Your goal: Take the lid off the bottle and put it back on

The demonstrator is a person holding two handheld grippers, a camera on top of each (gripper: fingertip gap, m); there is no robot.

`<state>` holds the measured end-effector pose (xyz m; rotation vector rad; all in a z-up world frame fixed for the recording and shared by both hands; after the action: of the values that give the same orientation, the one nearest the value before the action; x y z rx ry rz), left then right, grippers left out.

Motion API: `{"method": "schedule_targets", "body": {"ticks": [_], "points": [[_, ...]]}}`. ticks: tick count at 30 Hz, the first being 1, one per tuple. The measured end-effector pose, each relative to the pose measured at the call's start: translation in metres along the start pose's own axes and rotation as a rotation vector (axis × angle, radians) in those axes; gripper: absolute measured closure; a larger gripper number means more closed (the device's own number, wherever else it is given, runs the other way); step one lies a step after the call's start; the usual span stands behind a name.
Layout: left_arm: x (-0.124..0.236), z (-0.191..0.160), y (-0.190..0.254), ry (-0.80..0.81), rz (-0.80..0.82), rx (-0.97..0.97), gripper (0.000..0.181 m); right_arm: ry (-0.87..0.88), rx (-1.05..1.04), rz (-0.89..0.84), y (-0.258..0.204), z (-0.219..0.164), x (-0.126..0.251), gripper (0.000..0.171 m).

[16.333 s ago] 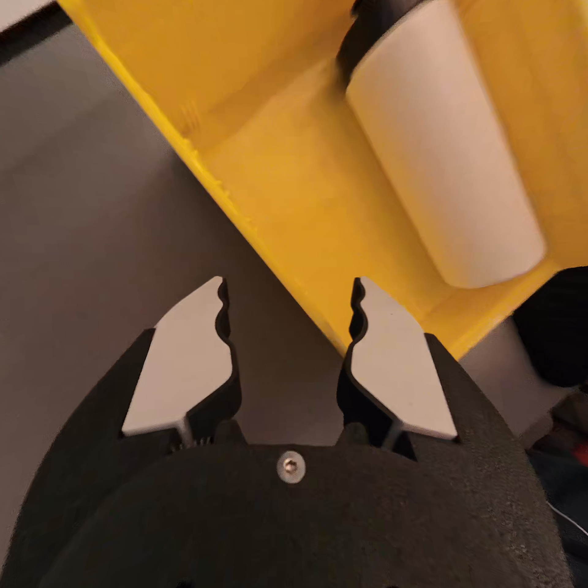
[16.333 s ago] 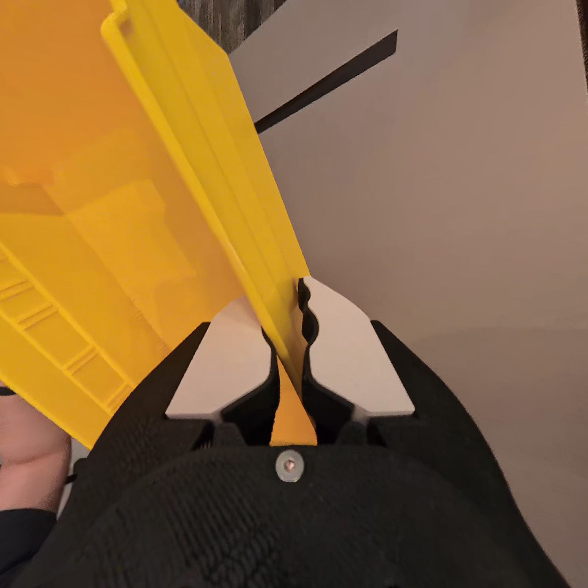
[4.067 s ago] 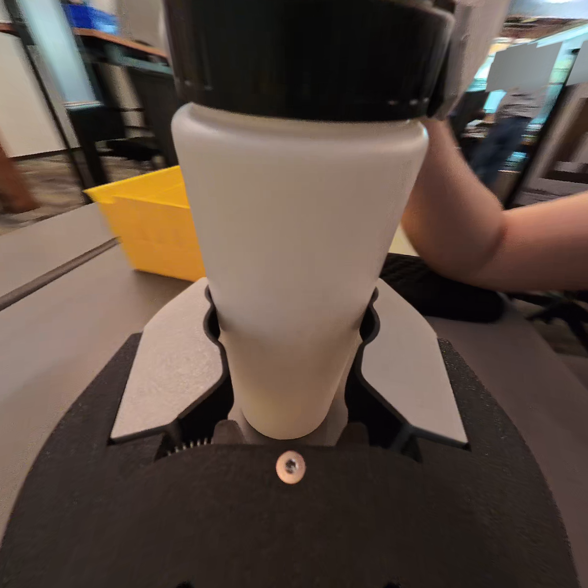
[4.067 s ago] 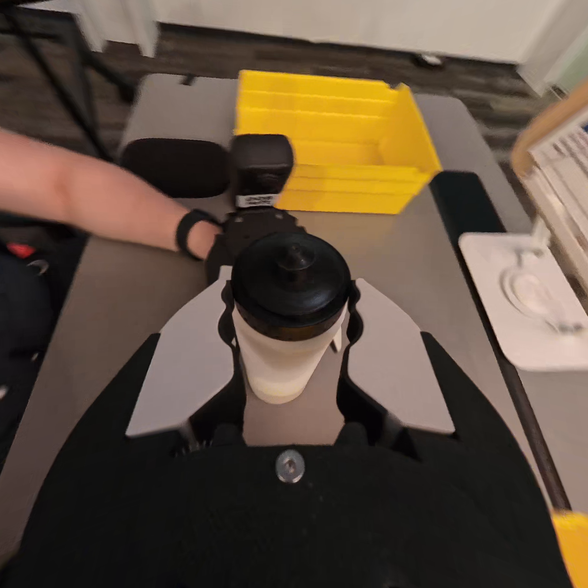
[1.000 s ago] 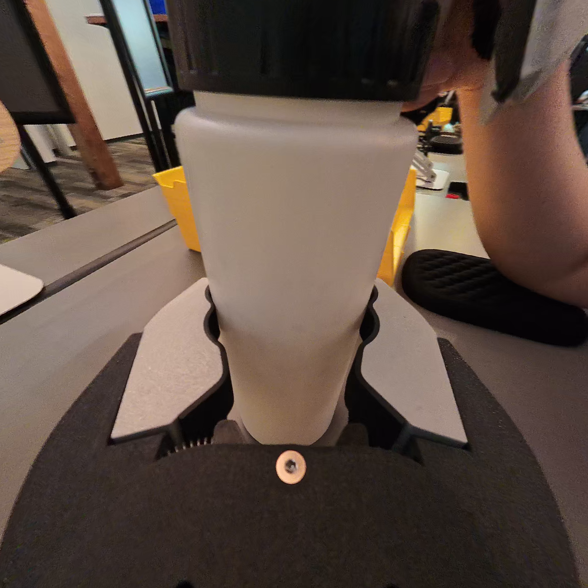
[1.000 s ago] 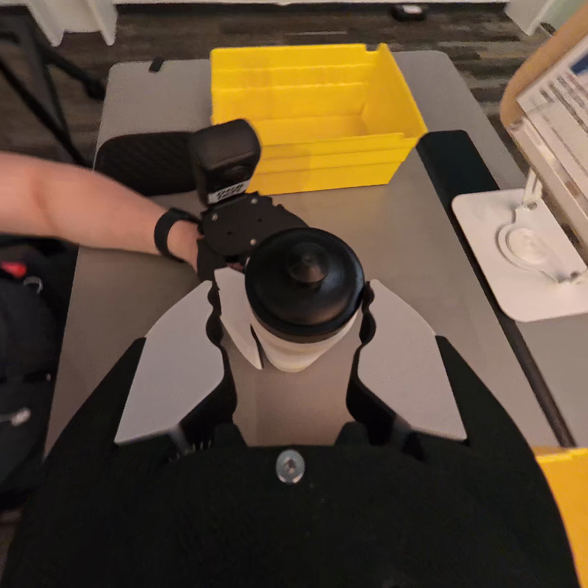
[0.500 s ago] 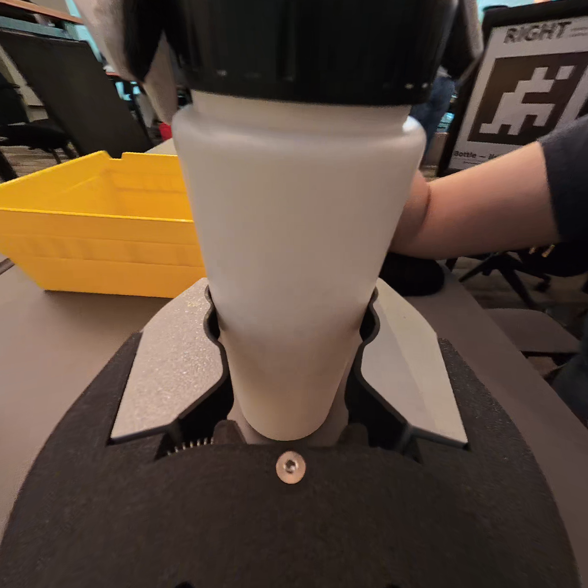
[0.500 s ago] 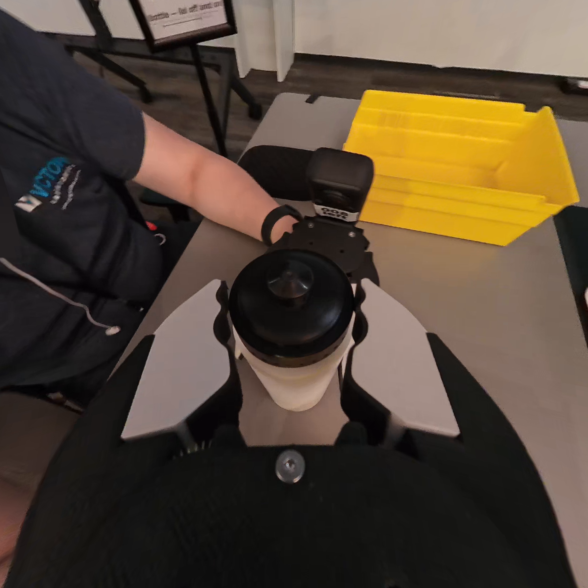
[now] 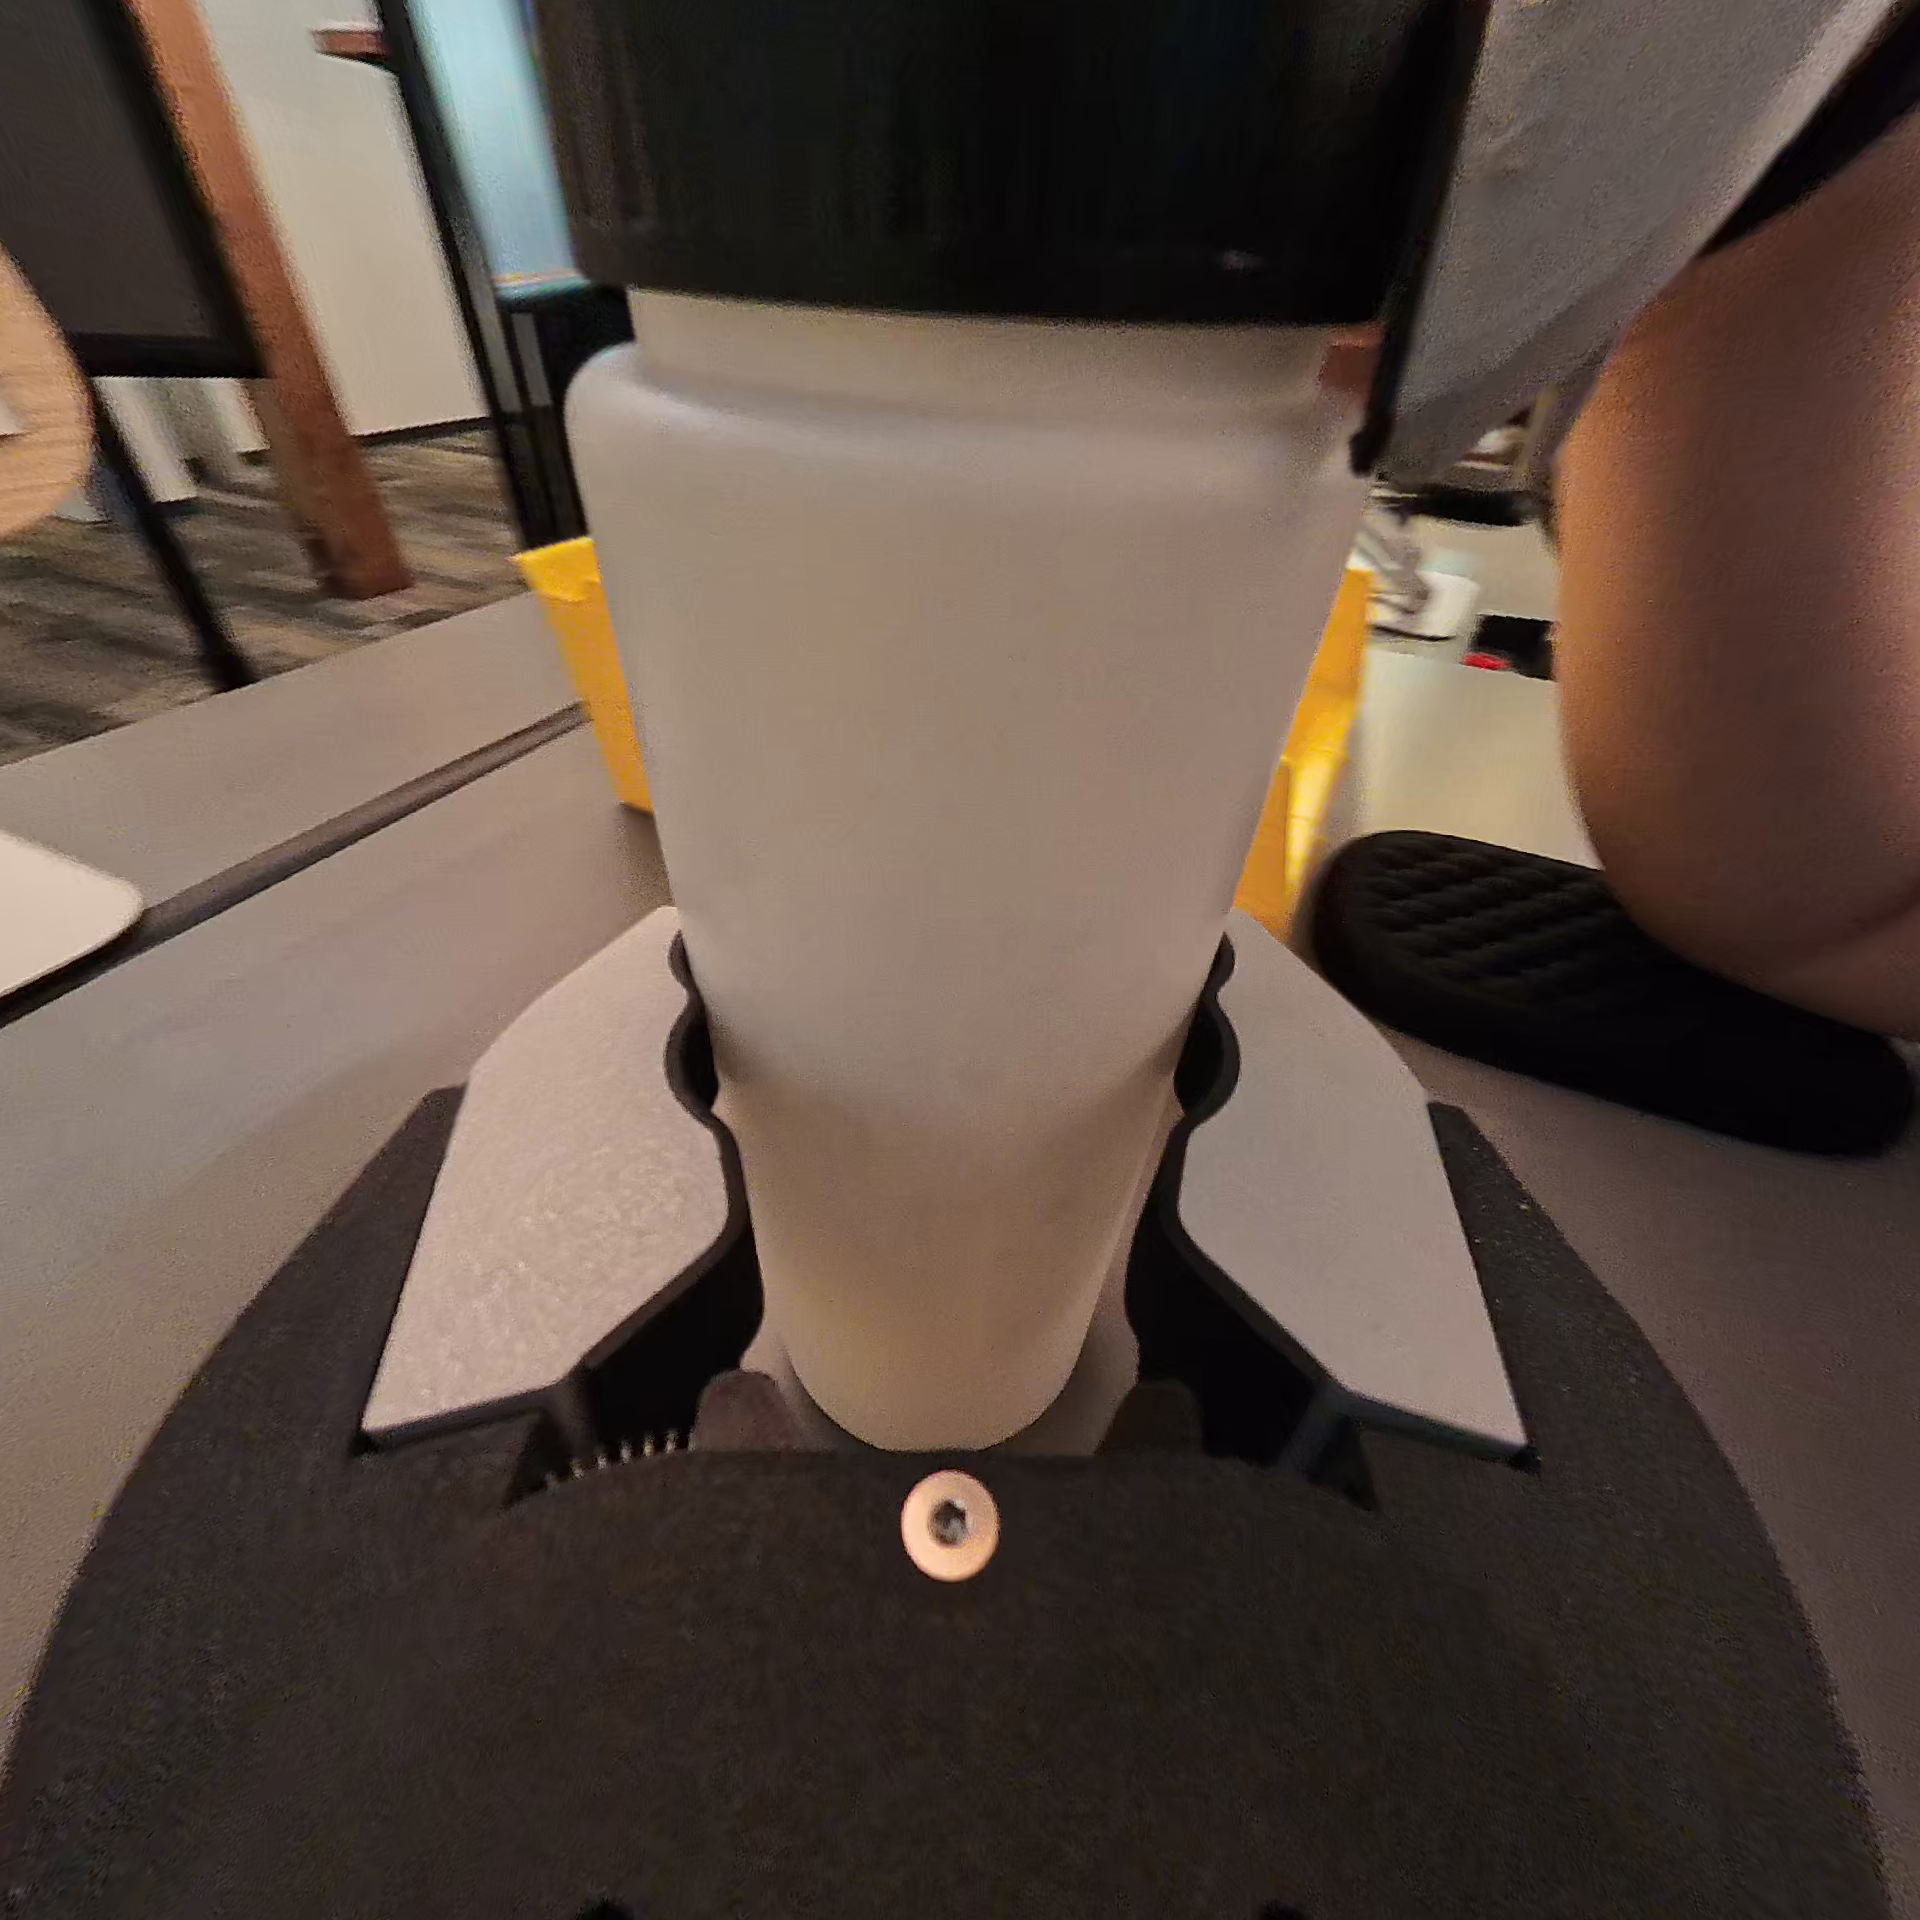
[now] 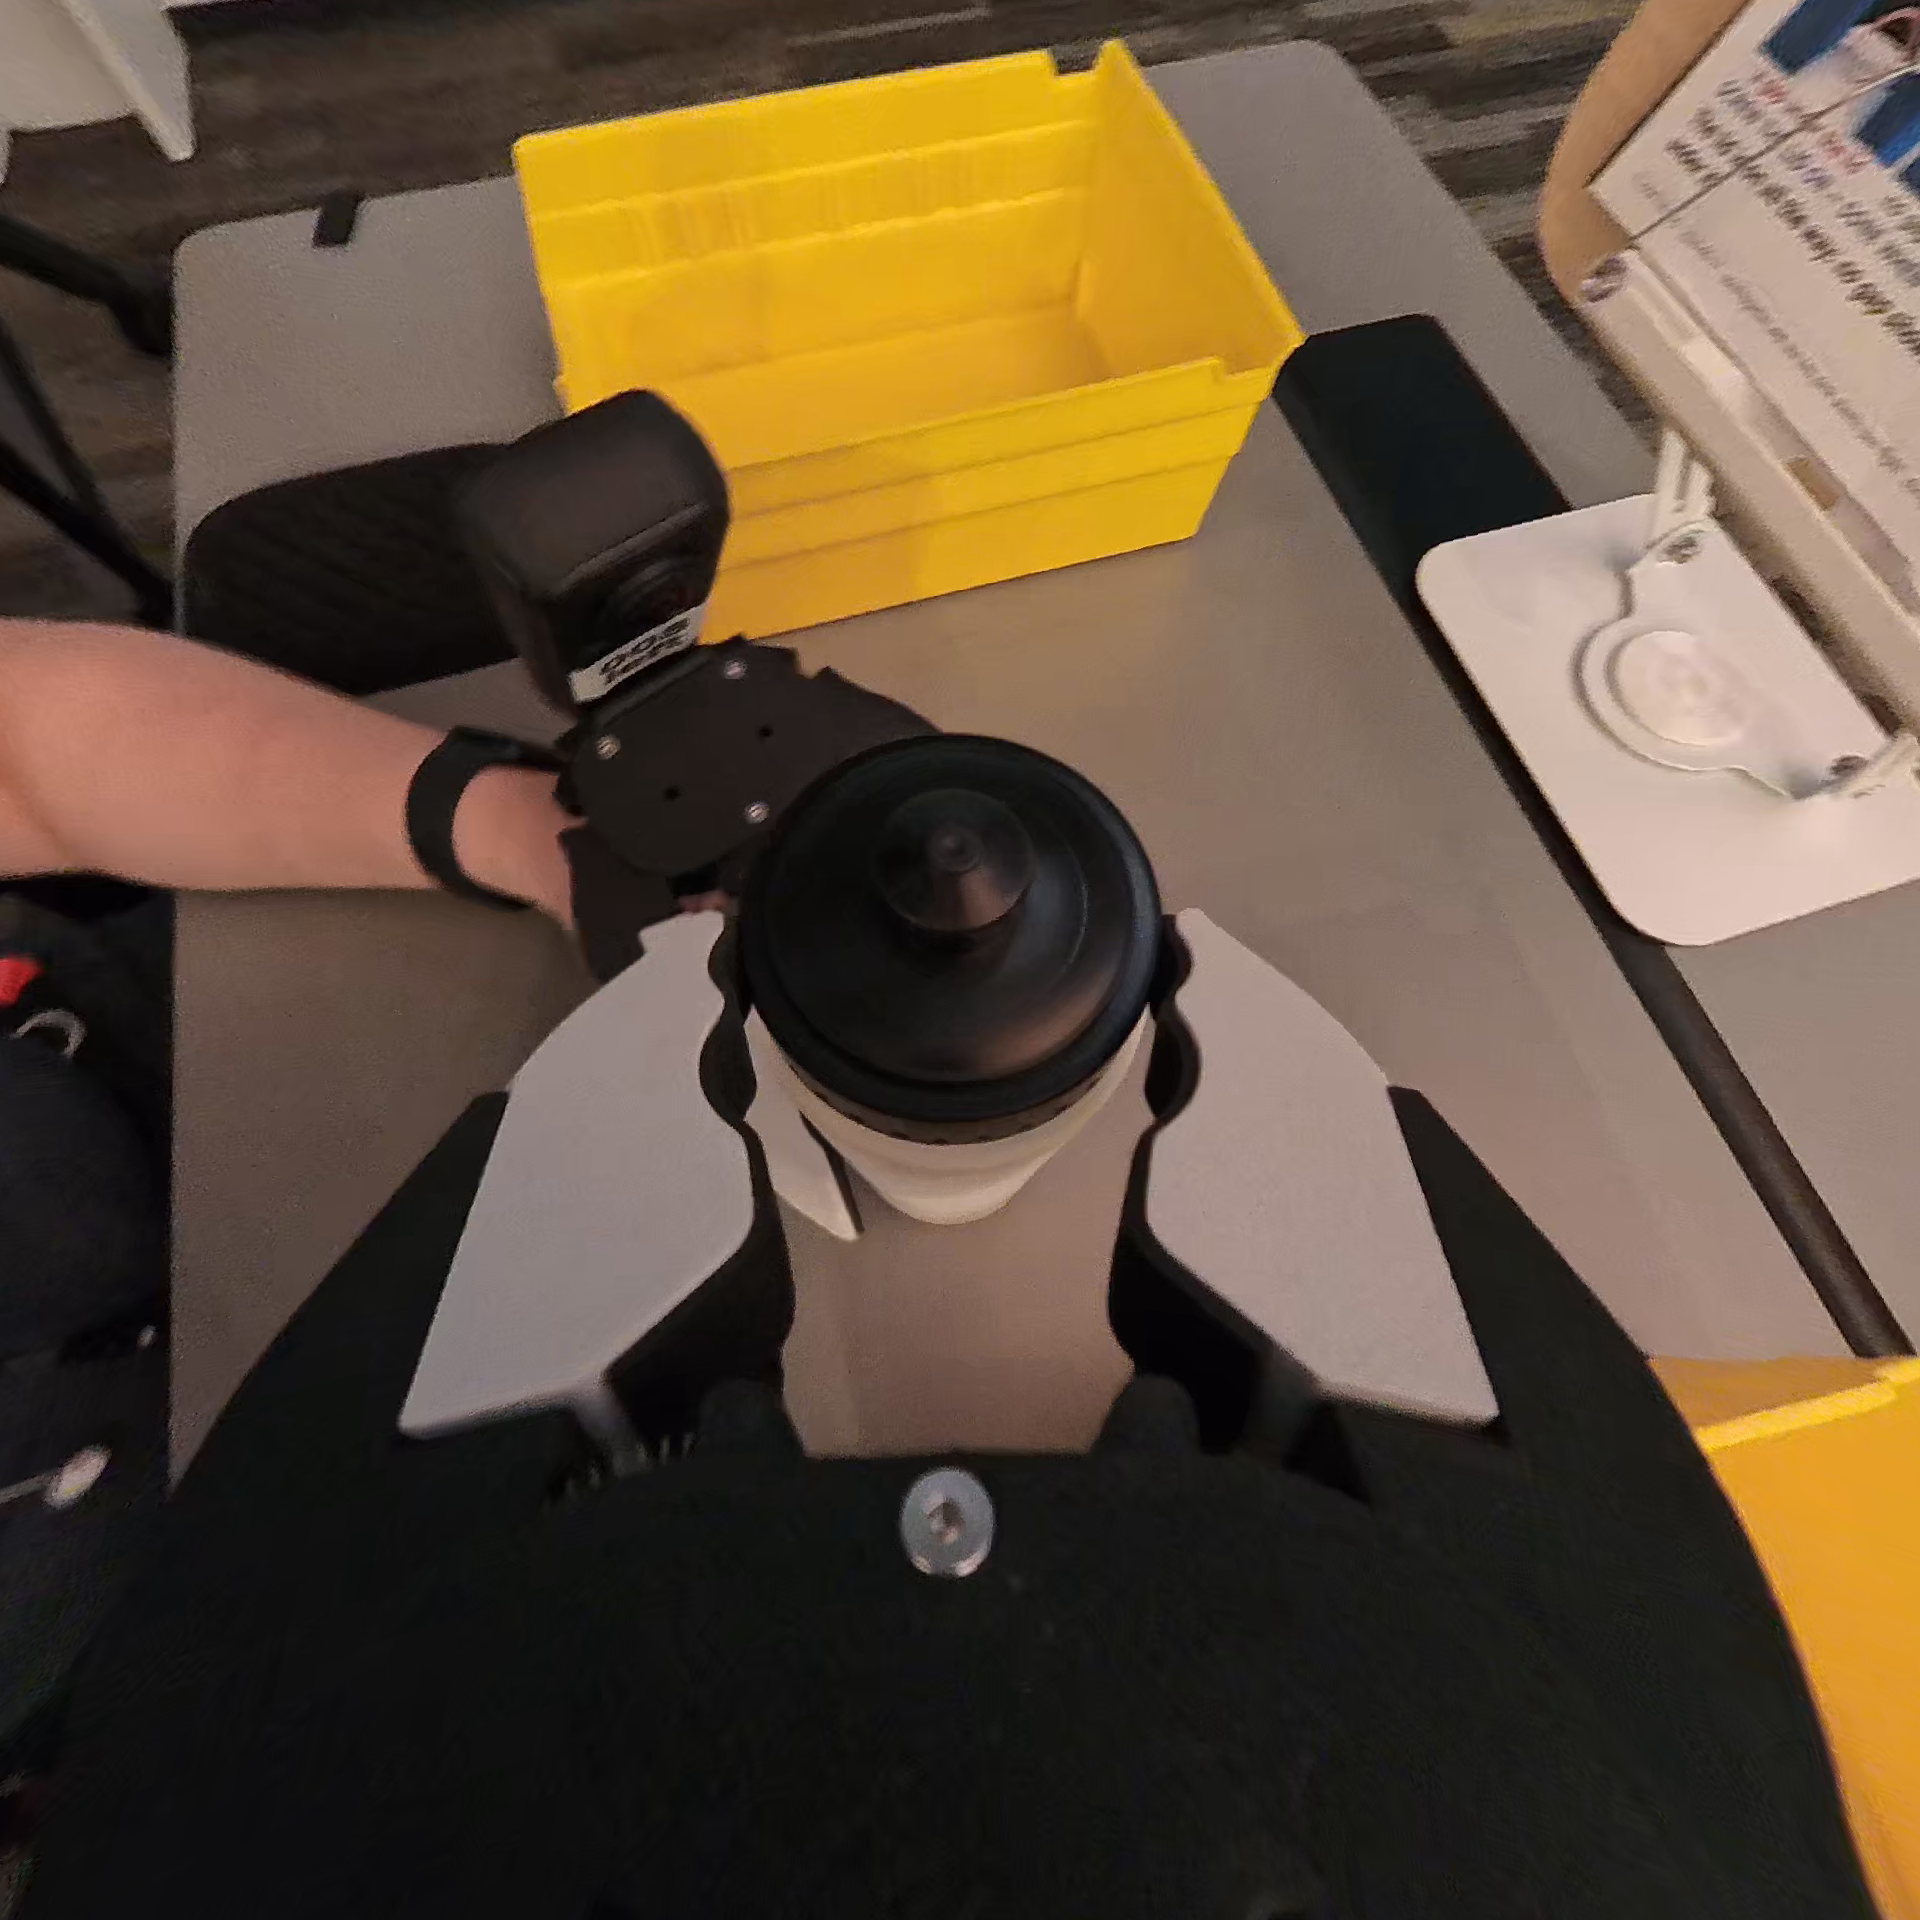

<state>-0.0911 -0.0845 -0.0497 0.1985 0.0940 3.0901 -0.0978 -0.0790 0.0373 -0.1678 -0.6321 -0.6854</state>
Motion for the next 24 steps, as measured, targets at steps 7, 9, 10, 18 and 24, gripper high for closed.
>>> {"method": "schedule_targets", "body": {"ticks": [7,9,10,18,24], "points": [[-0.006,-0.003,0.065,-0.005,-0.431,-0.090,0.093,0.116,0.341,0.447,-0.050,-0.018,0.033,0.096],[-0.008,-0.003,0.065,-0.003,-0.418,-0.071,0.093,0.135,0.322,0.498,-0.052,-0.018,0.035,0.095],[-0.009,-0.002,0.059,0.000,-0.380,-0.053,0.093,0.132,0.294,0.476,-0.048,-0.016,0.032,0.095],[-0.003,0.000,0.001,-0.004,0.026,-0.004,0.093,0.051,0.125,0.015,-0.005,0.004,0.003,0.082],[-0.004,-0.001,0.018,-0.019,-0.125,-0.018,0.093,0.014,0.110,0.062,-0.009,-0.002,0.006,0.093]]}}
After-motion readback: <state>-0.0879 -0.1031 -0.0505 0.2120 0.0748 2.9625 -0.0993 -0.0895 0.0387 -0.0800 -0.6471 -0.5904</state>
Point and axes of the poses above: each gripper's, where its closed fingertips meet, x back along the fingers, z out of its top, y = z × x across the jaws, the point moved 2 cm from there along x, back along the fingers, and after that the axes turned 4 degrees about -z, right-handed, at the moved point
